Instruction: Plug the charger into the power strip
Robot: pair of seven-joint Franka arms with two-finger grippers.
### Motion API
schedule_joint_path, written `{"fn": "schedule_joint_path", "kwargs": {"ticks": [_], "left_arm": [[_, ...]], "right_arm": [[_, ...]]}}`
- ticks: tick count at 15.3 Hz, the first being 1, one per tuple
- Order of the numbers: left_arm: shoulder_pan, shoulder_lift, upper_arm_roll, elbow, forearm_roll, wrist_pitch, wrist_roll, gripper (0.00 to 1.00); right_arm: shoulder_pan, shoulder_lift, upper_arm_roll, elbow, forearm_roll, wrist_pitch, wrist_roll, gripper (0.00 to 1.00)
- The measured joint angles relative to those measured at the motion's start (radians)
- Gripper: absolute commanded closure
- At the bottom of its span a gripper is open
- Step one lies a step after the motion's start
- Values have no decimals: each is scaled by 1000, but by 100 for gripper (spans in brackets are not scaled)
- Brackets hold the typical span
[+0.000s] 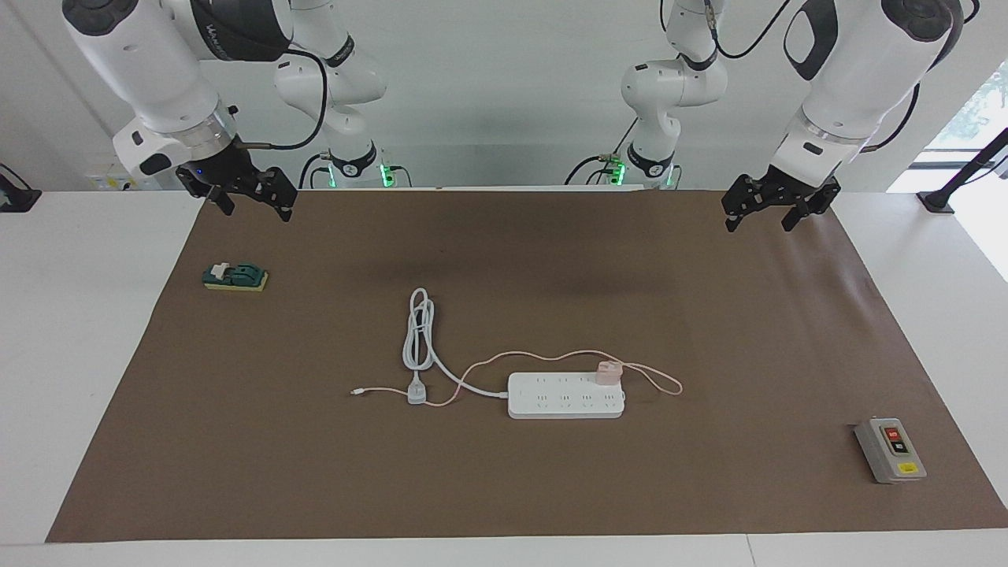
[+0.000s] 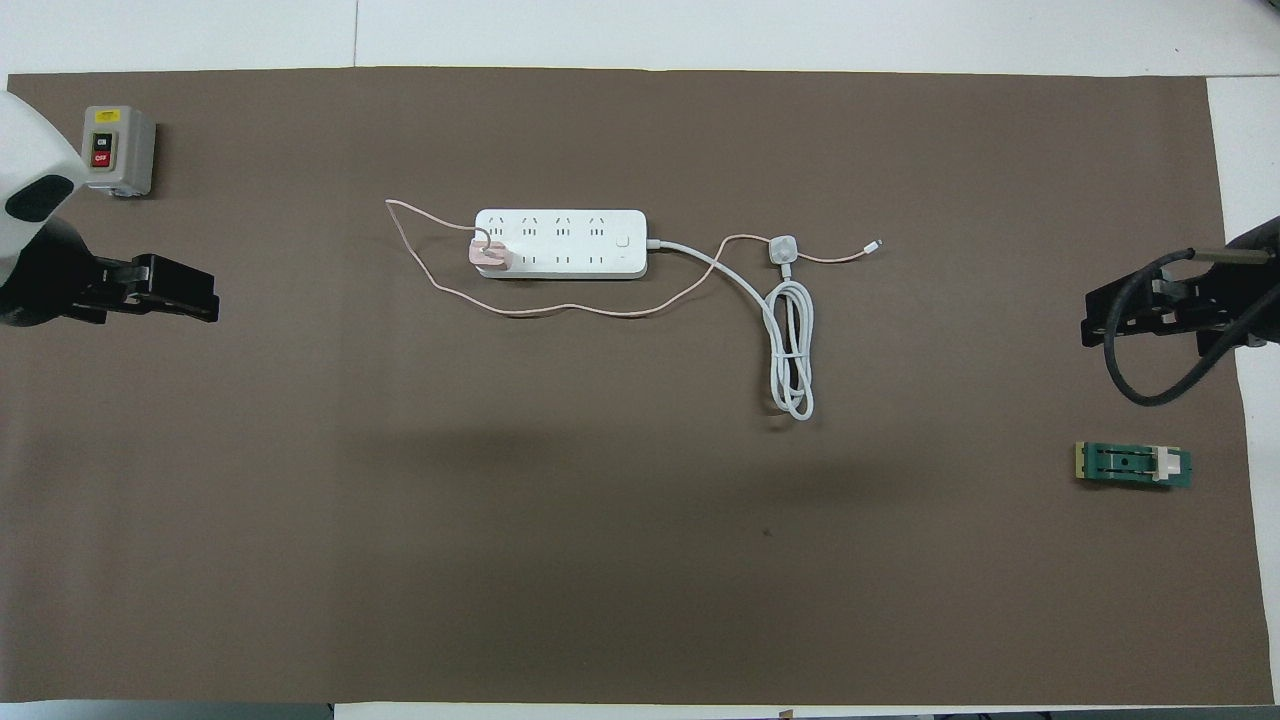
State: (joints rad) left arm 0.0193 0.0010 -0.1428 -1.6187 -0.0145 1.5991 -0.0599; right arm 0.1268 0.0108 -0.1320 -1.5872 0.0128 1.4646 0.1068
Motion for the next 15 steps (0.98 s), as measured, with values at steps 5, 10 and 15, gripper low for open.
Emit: {"fn": "schedule_joint_path", "kwargs": {"ticks": [5, 10, 15], "left_arm": [[0, 0, 1, 0, 1, -11, -19, 0], [0, 0, 2, 1, 1, -26, -20, 0], [0, -1, 5, 5, 1, -33, -20, 0]], "right_arm": [[0, 0, 0, 0, 0, 0, -4, 0], [-1, 0, 0, 0, 0, 0, -4, 0], [-2, 0, 0, 0, 0, 0, -4, 0]]}}
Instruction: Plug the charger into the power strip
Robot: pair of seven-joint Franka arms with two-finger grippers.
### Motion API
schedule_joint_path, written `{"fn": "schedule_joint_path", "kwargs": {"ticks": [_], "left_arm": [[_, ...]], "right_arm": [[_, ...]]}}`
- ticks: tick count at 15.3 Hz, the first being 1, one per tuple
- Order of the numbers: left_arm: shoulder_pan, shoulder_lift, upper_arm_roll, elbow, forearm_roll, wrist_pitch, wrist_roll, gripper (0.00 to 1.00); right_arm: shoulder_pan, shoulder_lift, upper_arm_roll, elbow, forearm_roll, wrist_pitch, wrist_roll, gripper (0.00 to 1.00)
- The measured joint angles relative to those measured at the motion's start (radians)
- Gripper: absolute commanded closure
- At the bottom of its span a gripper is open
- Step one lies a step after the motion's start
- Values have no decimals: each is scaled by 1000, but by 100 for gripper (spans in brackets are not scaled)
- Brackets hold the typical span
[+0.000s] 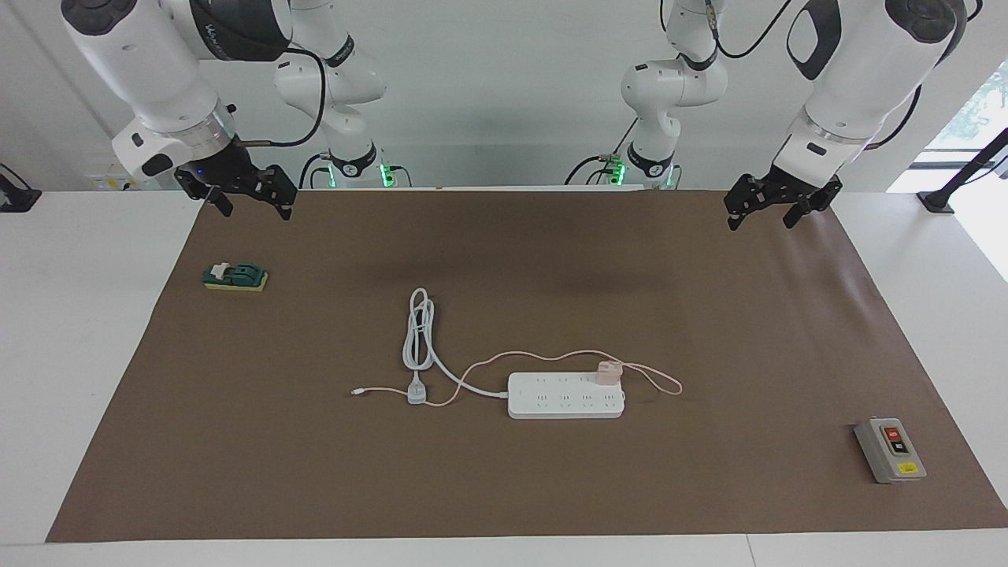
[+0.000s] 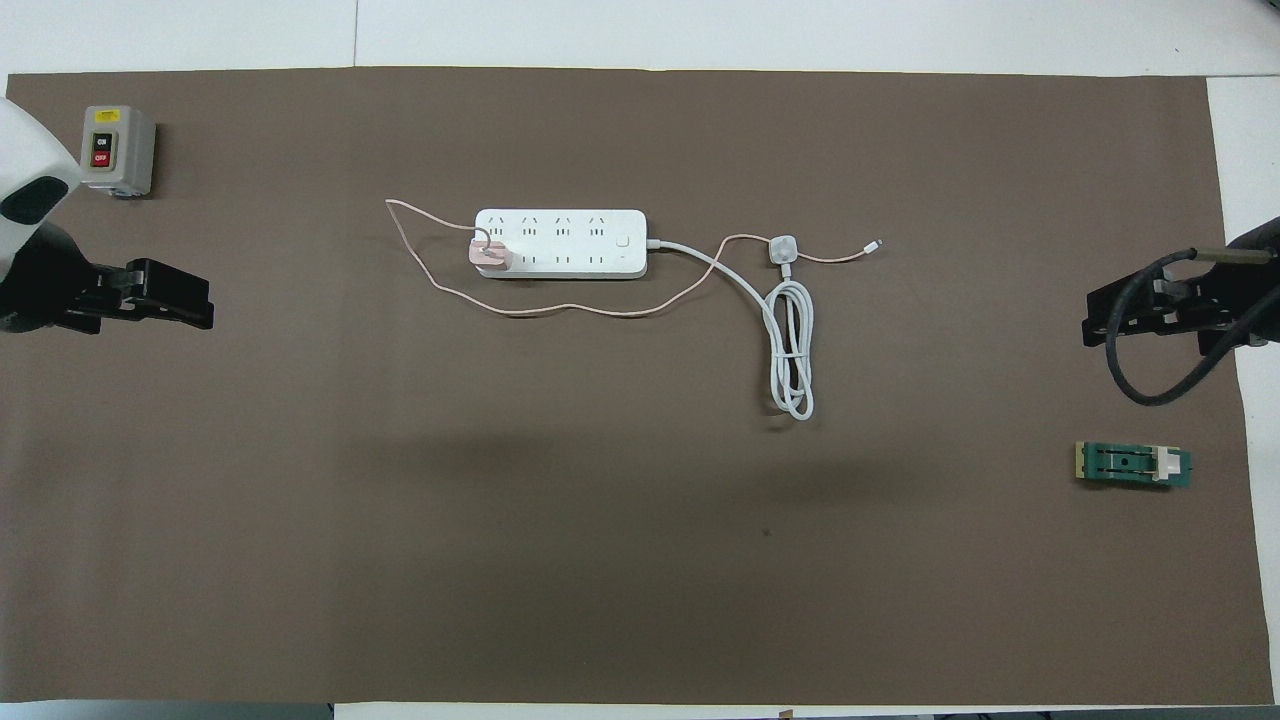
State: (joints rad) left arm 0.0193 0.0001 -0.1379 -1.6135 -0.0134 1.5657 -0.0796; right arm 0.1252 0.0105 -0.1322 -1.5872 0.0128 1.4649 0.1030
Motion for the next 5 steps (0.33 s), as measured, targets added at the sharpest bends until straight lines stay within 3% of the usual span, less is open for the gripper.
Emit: {"fn": "schedule_joint_path", "kwargs": {"ticks": [5], "left_arm": [[0, -1, 1, 1, 0, -5, 0, 0]], "right_arm": [[0, 0, 1, 0, 0, 0, 0, 0]]}}
